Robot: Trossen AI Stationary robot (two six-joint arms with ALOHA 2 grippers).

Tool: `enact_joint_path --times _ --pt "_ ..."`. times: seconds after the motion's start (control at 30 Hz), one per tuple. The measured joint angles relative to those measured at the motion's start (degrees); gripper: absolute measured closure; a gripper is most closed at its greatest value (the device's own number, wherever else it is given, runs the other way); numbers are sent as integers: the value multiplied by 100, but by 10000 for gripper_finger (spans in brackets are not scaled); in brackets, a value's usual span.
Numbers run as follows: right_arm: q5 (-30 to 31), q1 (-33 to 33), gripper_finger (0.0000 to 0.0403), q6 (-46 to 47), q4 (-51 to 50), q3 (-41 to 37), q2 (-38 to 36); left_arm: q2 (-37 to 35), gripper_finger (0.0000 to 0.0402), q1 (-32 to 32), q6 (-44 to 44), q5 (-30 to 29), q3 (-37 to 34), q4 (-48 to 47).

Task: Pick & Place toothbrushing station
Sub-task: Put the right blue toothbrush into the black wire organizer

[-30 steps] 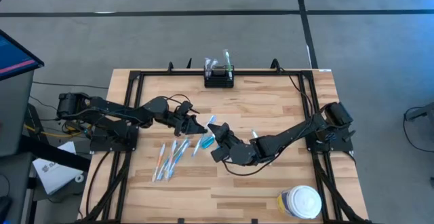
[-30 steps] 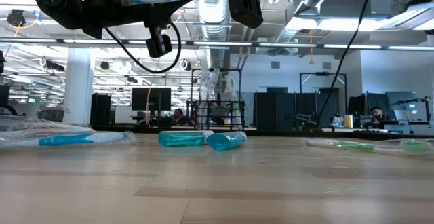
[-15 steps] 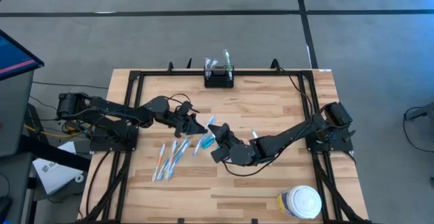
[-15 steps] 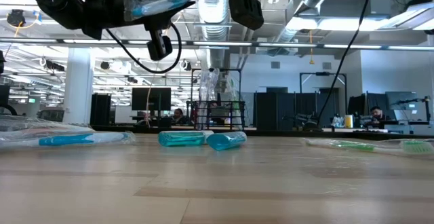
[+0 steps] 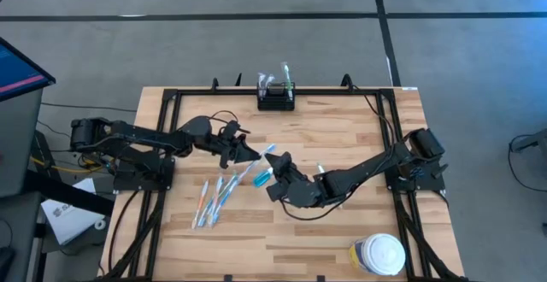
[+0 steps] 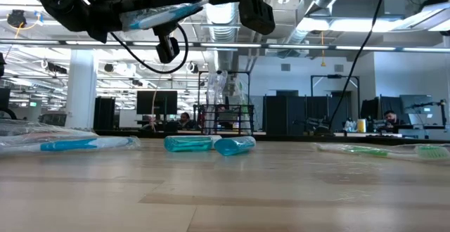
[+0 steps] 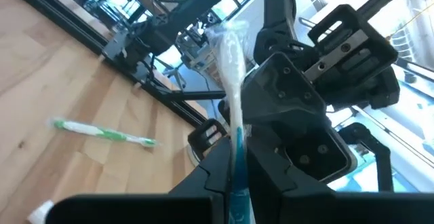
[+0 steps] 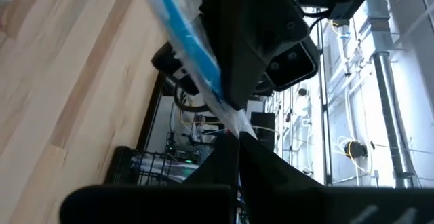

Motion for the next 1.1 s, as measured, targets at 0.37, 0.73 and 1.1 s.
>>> enact_joint_path --times 0.37,0.73,1.1 --pt "184 -33 400 86 -273 -2 -216 -7 384 103 134 53 6 12" --pt "296 20 296 484 -508 -2 -232 -7 384 368 309 22 -2 15" --pt "-90 -40 253 3398 -2172 -2 -422 -7 385 669 1114 -748 -2 231"
